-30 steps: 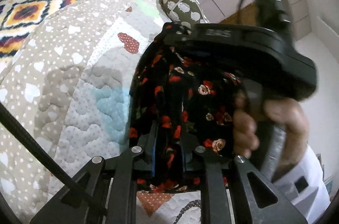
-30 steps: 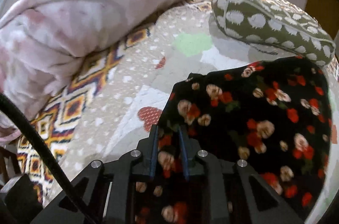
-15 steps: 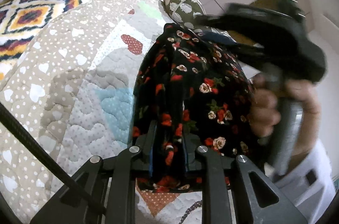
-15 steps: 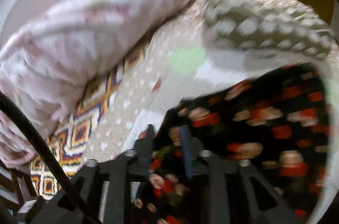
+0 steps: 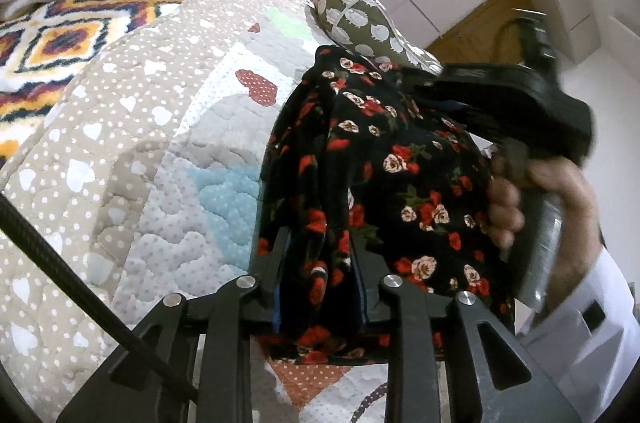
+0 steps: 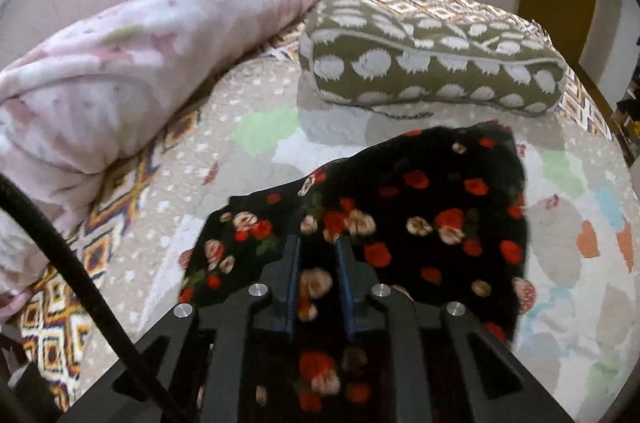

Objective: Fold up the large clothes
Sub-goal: 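Lower the folded dress onto the bed with both tools and release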

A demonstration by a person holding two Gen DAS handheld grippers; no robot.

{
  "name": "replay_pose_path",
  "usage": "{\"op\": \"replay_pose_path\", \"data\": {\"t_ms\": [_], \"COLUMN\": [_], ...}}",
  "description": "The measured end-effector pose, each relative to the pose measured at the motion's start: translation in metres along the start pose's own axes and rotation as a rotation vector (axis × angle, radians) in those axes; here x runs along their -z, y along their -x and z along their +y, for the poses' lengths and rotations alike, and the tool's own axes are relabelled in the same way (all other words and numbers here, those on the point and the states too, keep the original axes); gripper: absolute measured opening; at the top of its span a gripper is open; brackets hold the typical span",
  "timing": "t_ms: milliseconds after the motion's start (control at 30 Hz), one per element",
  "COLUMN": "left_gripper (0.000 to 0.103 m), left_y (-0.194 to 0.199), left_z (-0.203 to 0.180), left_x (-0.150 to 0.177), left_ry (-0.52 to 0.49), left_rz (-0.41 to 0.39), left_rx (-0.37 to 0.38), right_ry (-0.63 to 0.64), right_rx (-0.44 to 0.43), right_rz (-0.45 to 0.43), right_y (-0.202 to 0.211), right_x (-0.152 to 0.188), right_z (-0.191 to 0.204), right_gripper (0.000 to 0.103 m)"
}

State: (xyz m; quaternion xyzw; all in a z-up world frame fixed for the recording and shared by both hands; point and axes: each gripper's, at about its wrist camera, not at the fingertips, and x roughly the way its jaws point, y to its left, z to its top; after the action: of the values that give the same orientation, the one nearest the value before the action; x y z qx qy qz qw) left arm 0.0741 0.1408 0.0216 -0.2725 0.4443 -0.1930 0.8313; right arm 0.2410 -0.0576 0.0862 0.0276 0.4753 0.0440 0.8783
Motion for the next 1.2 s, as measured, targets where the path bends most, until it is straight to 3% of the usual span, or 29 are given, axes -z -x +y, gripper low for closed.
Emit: {"op": "replay_pose_path", "data": {"t_ms": [233,400,467,567,767,1000,1100,1200], "left_gripper": [0.039,0.040,0.041,0.041,0.041,0.041,0.041,0.041], "left_y": [-0.003,-0.004,-0.005,-0.004,-0.004,-0.002,-0.002,-0.002], "left_z": [0.000,-0.001,-0.002,-0.005,-0.004,-0.005,-0.006,-0.006], "left_x": [0.003,0.004,0.004,0.006,0.005,0.005,0.005,0.005], "left_ry": [0.003,-0.008,-0.015,-0.031,-0.036,-0.044,-0.045,-0.046], "left_rz": [-0.001,-0.003,-0.007,-0.018,-0.020,-0.018,-0.016,-0.014], "left_rx": [-0.008,-0.013,-0.027,-0.053,-0.057,-0.063,-0.060,-0.062], "right_ry": [-0.226,-0.392,-0.396,-0.358,-0.252,-0.298,-0.293,-0.320], "right_rx": [0.046,-0.062,-0.069,-0.055,-0.099,-0.149,-0.164,-0.195], "right_rz": [0.076,0.038,-0.014,-0.077,-0.091,0.001,0.045,0.035], "right_y": [-0.044,-0.039,-0.024,0.005,0.049,0.011,-0.001,0.008], "right_x": [-0.014,-0.008,-0.008,-0.007,0.010,0.045,0.046,0.043], "right_z": [-0.054,-0.088,-0.090,-0.085,-0.079,-0.089,-0.091,-0.098], "right_gripper": [0.021,0.021,0.021,0.032,0.032,0.032,0.034,0.033]}}
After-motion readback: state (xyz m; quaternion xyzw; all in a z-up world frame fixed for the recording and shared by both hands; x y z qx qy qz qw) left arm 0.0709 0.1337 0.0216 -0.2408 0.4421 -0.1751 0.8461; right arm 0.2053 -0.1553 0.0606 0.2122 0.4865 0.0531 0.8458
